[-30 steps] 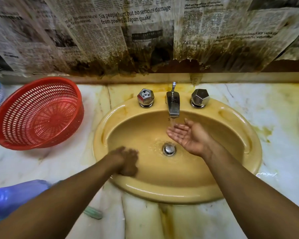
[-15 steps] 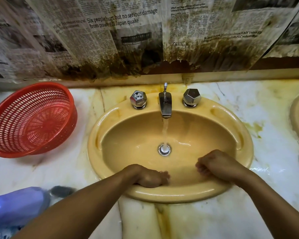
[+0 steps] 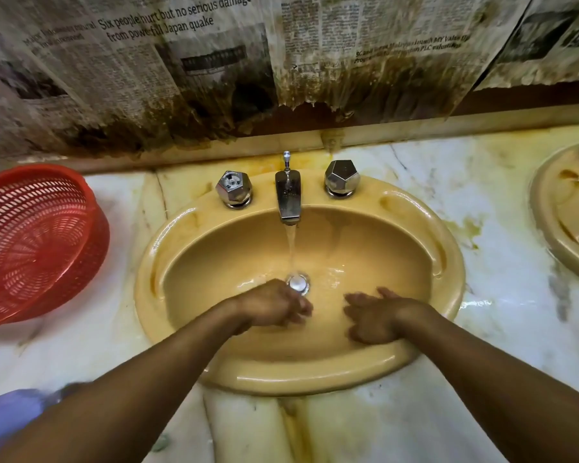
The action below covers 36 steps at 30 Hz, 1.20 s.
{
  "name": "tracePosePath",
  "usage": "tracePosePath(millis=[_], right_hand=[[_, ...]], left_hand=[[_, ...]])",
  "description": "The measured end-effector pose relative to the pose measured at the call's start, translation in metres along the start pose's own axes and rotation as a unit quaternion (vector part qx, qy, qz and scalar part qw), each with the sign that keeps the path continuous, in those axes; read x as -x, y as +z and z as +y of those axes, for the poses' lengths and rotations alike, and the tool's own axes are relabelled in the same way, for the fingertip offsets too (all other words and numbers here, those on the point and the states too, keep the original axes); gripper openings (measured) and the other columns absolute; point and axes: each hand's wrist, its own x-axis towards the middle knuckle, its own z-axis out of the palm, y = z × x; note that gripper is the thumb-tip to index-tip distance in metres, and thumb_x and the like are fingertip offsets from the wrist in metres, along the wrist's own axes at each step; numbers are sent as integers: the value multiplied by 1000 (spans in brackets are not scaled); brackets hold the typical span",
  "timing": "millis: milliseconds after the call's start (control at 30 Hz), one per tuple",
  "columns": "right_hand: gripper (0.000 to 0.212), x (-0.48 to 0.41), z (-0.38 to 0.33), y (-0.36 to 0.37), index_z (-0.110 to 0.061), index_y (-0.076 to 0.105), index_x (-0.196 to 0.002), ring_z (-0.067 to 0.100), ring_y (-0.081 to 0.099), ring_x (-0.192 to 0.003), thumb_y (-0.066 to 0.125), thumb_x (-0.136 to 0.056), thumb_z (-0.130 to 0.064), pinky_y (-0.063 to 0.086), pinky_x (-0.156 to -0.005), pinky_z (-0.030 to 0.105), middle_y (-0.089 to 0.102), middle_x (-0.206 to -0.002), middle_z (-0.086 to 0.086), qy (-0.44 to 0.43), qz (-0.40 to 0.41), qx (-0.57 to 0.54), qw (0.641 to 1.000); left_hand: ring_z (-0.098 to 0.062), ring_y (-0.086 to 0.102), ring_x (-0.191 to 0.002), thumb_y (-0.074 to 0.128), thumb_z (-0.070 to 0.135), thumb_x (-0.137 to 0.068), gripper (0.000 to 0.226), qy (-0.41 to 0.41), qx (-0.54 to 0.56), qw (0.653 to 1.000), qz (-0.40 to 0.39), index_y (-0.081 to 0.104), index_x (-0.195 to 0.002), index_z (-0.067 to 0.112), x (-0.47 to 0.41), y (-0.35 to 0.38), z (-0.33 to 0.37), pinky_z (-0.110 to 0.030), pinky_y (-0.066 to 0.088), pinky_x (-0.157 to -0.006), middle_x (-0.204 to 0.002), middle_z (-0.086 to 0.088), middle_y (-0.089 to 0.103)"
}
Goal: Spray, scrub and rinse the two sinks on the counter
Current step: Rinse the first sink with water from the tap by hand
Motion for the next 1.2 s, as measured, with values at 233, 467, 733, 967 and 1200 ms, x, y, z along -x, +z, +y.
tracePosePath(millis=[233,467,733,967,1200], right_hand=[[55,10,-55,-18,-6,11,-164,15,6,-156,17,-115,-32,-1,-107,8,2,-173,8,-80,-102,-89,988],[76,-29,11,7,-25,-5,-165,14,-17,-157,23,-104,-62,-13,-126,46,-16,-171,-3,-2,60,49,997],[77,-55,-14,21,-28,4,-166,17,0,-159,25,-103,-66,4,-128,44,-5,-172,-9,-87,-30,-90,992],[69,5,-48,-9,-17,5,-165,17,1,-158,24,-110,-53,3,-125,36,-6,-172,-1,-51,-58,-94,993],[67,35,-14,-13,-25,13,-165,13,11,-157,22,-108,-59,7,-125,37,6,-172,-8,-61,-95,-33,993]], left_hand=[[-29,74,-86,36,21,-110,42,-38,490,865,103,71,-98,1,-37,-31,56,-38,63,-79,-94,-17,74],[-29,77,-83,37,19,-111,39,-48,523,849,-58,70,-108,-2,-16,6,66,-36,64,-80,-94,-19,76],[-35,74,-105,40,17,-112,37,-65,375,915,130,64,-122,-9,16,-3,20,-41,60,-92,-110,-24,75],[-31,75,-101,42,16,-109,32,-46,423,891,156,66,-116,-3,9,-30,28,-38,59,-84,-113,-22,75],[-34,72,-100,40,13,-102,34,-21,599,798,57,66,-116,-3,-17,-33,69,-45,62,-90,-108,-22,73]])
